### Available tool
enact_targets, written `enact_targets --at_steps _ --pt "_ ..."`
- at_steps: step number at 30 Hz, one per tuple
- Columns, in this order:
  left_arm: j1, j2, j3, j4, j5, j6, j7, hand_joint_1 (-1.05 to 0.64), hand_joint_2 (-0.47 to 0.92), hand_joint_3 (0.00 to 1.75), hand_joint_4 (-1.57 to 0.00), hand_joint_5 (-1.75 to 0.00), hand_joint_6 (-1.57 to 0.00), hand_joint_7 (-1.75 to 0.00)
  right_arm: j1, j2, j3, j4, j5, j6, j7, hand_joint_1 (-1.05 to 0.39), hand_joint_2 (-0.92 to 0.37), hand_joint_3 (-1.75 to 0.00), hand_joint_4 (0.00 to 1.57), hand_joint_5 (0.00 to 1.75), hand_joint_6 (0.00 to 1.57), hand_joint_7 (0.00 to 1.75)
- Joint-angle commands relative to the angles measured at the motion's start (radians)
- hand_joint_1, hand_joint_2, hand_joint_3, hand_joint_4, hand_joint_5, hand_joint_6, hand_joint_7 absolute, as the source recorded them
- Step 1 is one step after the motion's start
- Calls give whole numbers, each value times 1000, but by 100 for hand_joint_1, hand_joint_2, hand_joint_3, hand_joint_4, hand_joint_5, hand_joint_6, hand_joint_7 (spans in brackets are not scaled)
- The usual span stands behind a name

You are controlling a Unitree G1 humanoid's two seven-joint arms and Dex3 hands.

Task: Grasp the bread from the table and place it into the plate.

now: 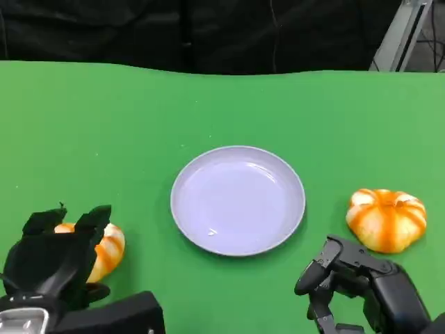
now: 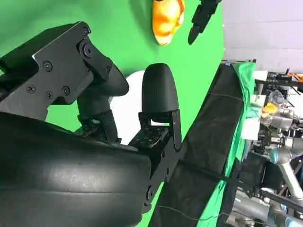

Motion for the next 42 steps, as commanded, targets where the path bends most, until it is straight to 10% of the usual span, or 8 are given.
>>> enact_targets --at_steps 1,11,18,21,26,29,34,42 --pt "-58 29 -39 83 14 42 -18 -56 92 10 0 -33 -20 0 -1 -9 -5 -5 3 -1 -5 4 -45 -126 71 165 72 137" --pt "-188 47 -113 326 -26 83 -20 -53 92 11 -5 -36 -24 -2 -7 -9 -3 8 -2 -16 -9 4 -43 -126 72 165 72 137" --pt "-216 75 -96 409 -175 -3 3 -37 92 18 -61 -62 -70 -13 -10 -9 0 10 -3 -20 -13 4 -44 -125 72 165 73 137" --pt "-203 84 -87 401 -223 -61 66 -35 91 20 -70 -159 -104 -26 -13 -9 0 15 -2 -25 -12 4 -44 -125 72 165 73 137" --pt "-182 93 -87 393 -257 -144 194 -32 92 9 -85 -174 -83 -99 -12 -6 3 14 1 -20 -13 4 -43 -126 72 165 73 137" --pt "-162 98 -70 381 -295 -237 290 -25 84 46 -85 -175 -65 -166 -8 2 6 8 4 -9 -16 3 -43 -127 71 165 73 137" --pt "-141 103 -55 359 -307 -322 390 -22 59 100 -86 -175 -64 -174 -6 -1 6 3 -2 -10 -16 3 -44 -127 71 166 72 137" --pt "-131 102 -54 329 -280 -401 522 -18 50 116 -82 -175 -63 -175 -2 -1 4 2 4 -9 -15 3 -44 -125 71 166 72 137"
